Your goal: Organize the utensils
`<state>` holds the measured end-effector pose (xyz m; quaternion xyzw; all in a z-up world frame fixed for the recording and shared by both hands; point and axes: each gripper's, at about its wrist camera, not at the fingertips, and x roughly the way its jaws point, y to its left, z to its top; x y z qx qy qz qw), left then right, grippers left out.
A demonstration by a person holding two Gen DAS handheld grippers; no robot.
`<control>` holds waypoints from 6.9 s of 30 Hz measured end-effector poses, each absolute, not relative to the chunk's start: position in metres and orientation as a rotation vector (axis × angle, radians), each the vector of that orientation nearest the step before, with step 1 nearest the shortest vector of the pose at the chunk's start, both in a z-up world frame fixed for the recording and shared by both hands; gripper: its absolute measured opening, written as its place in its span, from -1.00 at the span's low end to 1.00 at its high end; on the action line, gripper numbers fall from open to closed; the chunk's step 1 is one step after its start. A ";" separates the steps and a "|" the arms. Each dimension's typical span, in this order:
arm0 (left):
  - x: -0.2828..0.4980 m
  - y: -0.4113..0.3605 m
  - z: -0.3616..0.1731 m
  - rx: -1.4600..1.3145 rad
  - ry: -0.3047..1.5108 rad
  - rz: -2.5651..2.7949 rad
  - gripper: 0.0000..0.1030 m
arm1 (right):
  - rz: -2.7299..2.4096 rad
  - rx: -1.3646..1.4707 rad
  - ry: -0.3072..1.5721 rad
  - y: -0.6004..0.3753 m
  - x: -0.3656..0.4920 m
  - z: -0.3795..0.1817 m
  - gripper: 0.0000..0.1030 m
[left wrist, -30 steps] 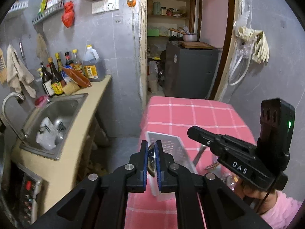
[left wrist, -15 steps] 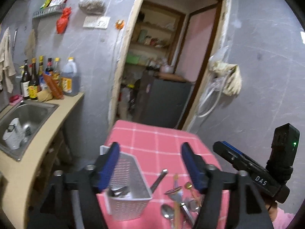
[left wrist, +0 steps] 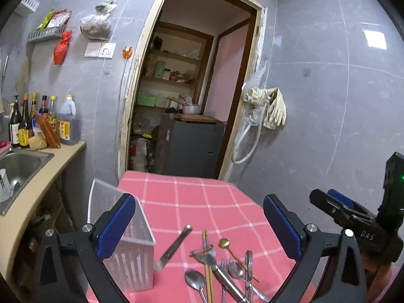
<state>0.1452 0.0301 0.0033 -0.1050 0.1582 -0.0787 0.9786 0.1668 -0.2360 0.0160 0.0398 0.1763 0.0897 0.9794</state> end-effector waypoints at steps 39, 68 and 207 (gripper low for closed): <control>0.210 -0.007 -0.150 -0.358 0.922 -0.083 0.18 | 0.348 0.270 1.014 -0.244 0.294 -0.171 0.13; 0.215 0.007 -0.133 -0.587 0.959 -0.186 -0.93 | 0.382 0.475 0.984 -0.257 0.282 -0.143 -0.88; 0.156 -0.008 -0.128 -0.321 0.830 -0.104 0.98 | 0.317 0.089 0.848 -0.267 0.203 -0.129 0.97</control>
